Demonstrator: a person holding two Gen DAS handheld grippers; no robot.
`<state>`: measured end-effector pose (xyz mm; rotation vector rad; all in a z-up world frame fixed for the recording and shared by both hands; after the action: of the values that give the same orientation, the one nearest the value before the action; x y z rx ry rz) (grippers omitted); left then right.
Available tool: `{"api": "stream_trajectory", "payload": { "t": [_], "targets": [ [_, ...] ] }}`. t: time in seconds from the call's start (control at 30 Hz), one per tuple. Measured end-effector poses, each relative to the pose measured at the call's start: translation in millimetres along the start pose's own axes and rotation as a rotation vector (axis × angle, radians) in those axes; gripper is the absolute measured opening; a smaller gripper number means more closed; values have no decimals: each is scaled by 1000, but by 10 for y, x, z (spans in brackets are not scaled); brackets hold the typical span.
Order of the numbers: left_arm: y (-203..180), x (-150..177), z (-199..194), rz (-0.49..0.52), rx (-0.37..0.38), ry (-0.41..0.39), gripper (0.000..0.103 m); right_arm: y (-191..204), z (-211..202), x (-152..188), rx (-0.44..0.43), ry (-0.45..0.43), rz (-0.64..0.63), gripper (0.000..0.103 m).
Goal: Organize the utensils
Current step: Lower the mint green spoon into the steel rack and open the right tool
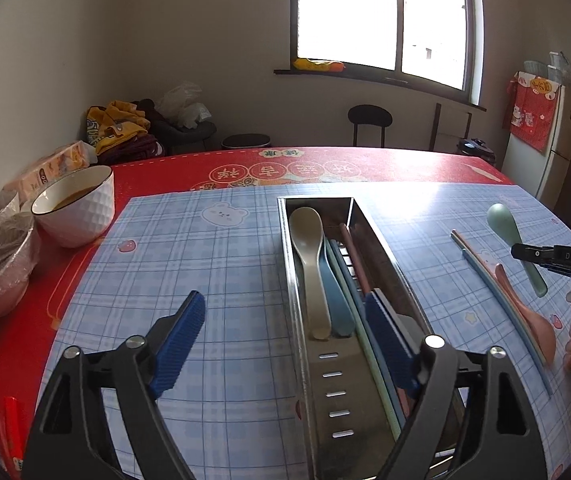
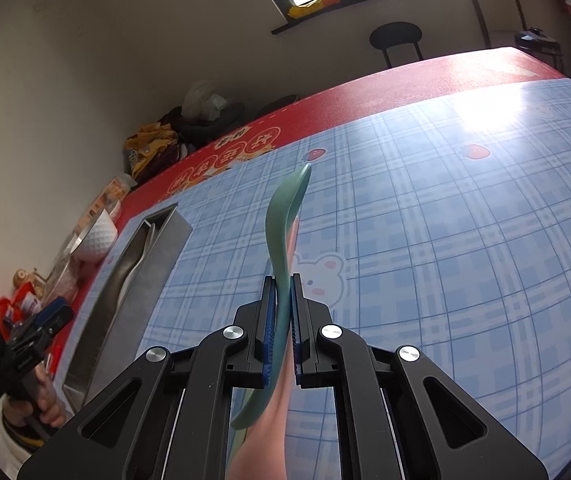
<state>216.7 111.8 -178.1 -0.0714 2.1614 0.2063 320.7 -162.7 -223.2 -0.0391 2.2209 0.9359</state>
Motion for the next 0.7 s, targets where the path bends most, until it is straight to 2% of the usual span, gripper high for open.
{"api": "stream_trajectory", "payload": {
  "t": [0.07, 0.17, 0.23, 0.47, 0.6, 0.7],
  "targets": [
    [64, 6, -3, -30, 9, -7, 97, -20, -12, 24, 32, 5, 8, 7],
    [162, 29, 8, -62, -8, 14, 97, 21, 19, 35, 102, 34, -4, 7],
    [218, 23, -9, -79, -22, 10, 97, 170, 75, 3, 111, 53, -30, 7],
    [532, 54, 73, -171, -125, 36, 97, 1141, 511, -202, 76, 112, -199, 7],
    [718, 79, 110, -238, -146, 53, 97, 1740, 936, -113, 28, 202, -271, 7],
    [809, 100, 136, -277, -157, 65, 97, 1952, 1284, -26, 45, 274, -292, 7]
  ]
}}
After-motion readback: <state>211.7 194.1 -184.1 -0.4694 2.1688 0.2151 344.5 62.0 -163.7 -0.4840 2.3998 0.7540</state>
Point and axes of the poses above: each gripper's, at about its wrist camera, not at the fingertips, and z roughly the way its jaws point, y to its left, x to its underside, the point moved 8 cm from there along z, roughly the way its jaws point, and after that the axes turned 13 degrees about -x, right-handed, at the moved point
